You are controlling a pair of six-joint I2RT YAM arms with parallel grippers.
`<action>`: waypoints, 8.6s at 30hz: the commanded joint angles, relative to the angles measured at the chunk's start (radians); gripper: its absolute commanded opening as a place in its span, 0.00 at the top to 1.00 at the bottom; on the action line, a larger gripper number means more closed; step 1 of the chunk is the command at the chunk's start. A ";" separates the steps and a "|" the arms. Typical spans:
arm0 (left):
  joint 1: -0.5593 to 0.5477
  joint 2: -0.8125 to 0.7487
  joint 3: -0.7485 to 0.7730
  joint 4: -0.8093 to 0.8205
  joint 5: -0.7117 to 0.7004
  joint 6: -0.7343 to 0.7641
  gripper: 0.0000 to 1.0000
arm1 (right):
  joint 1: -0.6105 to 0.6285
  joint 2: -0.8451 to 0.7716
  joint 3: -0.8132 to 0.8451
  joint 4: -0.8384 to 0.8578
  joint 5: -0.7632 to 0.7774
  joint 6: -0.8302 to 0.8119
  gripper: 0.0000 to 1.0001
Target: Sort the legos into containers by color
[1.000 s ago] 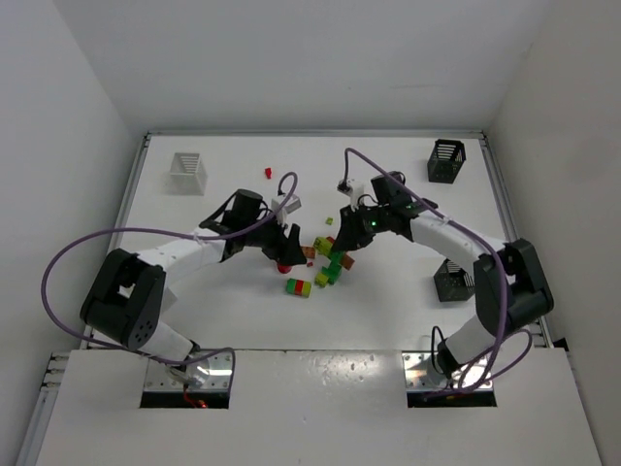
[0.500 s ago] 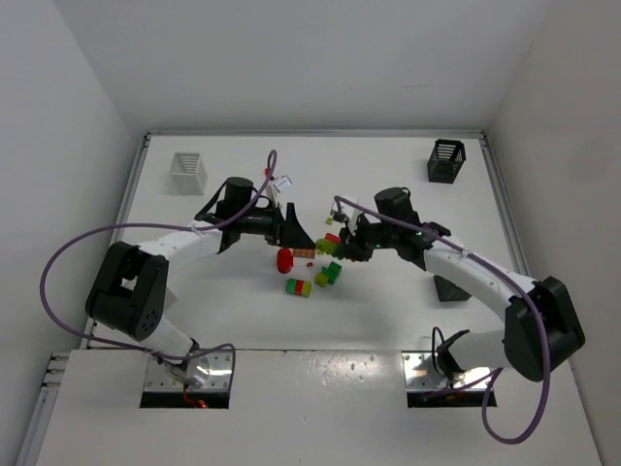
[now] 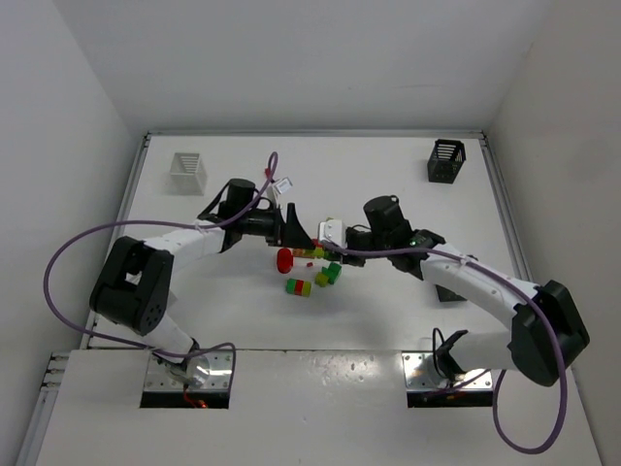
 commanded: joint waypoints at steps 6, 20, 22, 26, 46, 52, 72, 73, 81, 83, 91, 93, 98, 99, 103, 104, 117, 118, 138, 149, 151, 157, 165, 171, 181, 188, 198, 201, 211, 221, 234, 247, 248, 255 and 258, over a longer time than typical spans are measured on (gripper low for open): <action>0.007 0.027 0.047 0.021 0.013 0.005 0.34 | 0.067 -0.023 0.029 -0.013 -0.039 -0.177 1.00; -0.045 0.036 0.047 0.041 0.082 0.023 0.41 | 0.096 0.025 0.048 0.045 0.046 -0.205 1.00; -0.056 0.046 0.047 0.041 0.082 0.023 0.39 | 0.105 0.025 0.048 0.055 0.046 -0.205 1.00; -0.065 0.047 0.047 0.041 0.082 0.023 0.54 | 0.106 0.025 0.048 0.055 0.056 -0.205 1.00; 0.122 0.163 0.160 0.154 0.019 -0.112 1.00 | 0.095 0.083 -0.058 0.025 0.109 -0.152 1.00; 0.122 0.152 0.120 0.164 0.019 -0.094 1.00 | 0.066 0.259 0.103 0.016 0.138 0.072 0.79; 0.150 0.021 -0.041 0.423 0.189 -0.226 1.00 | -0.088 0.304 0.163 0.191 -0.219 0.865 0.52; 0.150 0.020 -0.041 0.423 0.200 -0.215 1.00 | -0.098 0.319 0.173 0.191 -0.241 0.885 0.52; 0.196 0.010 0.001 0.254 0.329 -0.042 1.00 | -0.219 0.344 0.144 0.317 -0.445 0.991 0.50; 0.206 0.019 0.001 0.242 0.379 -0.019 1.00 | -0.232 0.344 0.144 0.351 -0.467 1.014 0.49; 0.196 0.019 0.019 0.087 0.418 0.118 1.00 | -0.252 0.456 0.218 0.519 -0.649 1.188 0.40; 0.187 0.019 0.019 0.087 0.418 0.118 1.00 | -0.252 0.482 0.262 0.475 -0.695 1.188 0.40; 0.187 0.030 0.028 0.078 0.418 0.127 1.00 | -0.232 0.522 0.310 0.386 -0.744 1.107 0.40; 0.177 0.030 0.028 0.078 0.418 0.127 1.00 | -0.232 0.537 0.319 0.331 -0.756 1.091 0.40; 0.177 0.039 0.037 0.078 0.418 0.127 1.00 | -0.212 0.546 0.330 0.251 -0.789 1.030 0.40; 0.177 0.039 0.037 0.078 0.418 0.127 1.00 | -0.212 0.546 0.347 0.211 -0.789 0.961 0.39; 0.119 0.048 0.068 0.019 0.427 0.190 1.00 | -0.203 0.661 0.563 -0.395 -0.780 0.475 0.66; 0.119 0.057 0.068 0.019 0.412 0.190 1.00 | -0.194 0.670 0.563 -0.456 -0.780 0.412 0.70; 0.187 0.139 0.057 0.211 0.048 -0.038 1.00 | -0.204 0.625 0.450 -0.326 -0.390 0.427 0.94; 0.114 0.131 0.018 0.177 -0.101 -0.152 1.00 | -0.195 0.462 0.339 -0.087 -0.187 0.580 0.51; 0.114 0.131 -0.024 0.310 -0.022 -0.239 1.00 | -0.195 0.424 0.301 -0.006 -0.288 0.625 0.49; 0.105 0.099 -0.101 0.674 0.077 -0.469 1.00 | -0.186 0.410 0.244 0.263 -0.539 0.995 0.45; 0.116 0.030 -0.148 0.825 0.045 -0.597 1.00 | -0.186 0.486 0.071 0.859 -0.557 1.636 0.41; 0.125 -0.004 -0.180 0.875 0.023 -0.654 1.00 | -0.186 0.543 0.080 1.093 -0.513 1.807 0.40; 0.144 -0.001 -0.191 0.854 0.014 -0.644 1.00 | -0.167 0.554 0.127 1.220 -0.565 1.863 0.38; 0.144 0.008 -0.191 0.866 0.014 -0.654 1.00 | -0.158 0.566 0.127 1.196 -0.531 1.844 0.54; 0.174 0.068 -0.142 0.866 0.005 -0.643 1.00 | -0.158 0.490 -0.003 1.124 -0.560 1.769 0.96; 0.203 0.138 -0.099 0.857 0.005 -0.623 1.00 | -0.158 0.428 -0.058 1.035 -0.569 1.703 0.97; 0.167 0.224 0.170 0.160 -0.207 -0.025 1.00 | -0.178 0.402 0.178 0.195 -0.205 1.044 1.00; 0.018 0.131 0.214 -0.226 -0.782 0.250 1.00 | -0.167 0.523 0.387 -0.068 0.340 0.716 1.00; 0.007 0.036 0.073 -0.166 -0.733 0.242 0.37 | -0.167 0.410 0.279 -0.106 0.204 0.587 0.48; 0.073 -0.104 0.048 -0.345 -0.101 0.604 0.49 | -0.105 0.201 0.193 -0.244 -0.281 0.282 0.46; 0.064 -0.104 0.048 -0.450 -0.061 0.750 0.51 | -0.095 0.192 0.159 -0.254 -0.281 0.239 0.46; 0.026 -0.171 0.002 -0.608 -0.047 1.127 0.49 | -0.003 0.169 0.025 -0.076 -0.191 0.292 0.38; 0.001 -0.182 -0.010 -0.608 -0.047 1.213 0.49 | 0.026 0.169 -0.052 0.084 -0.146 0.377 0.35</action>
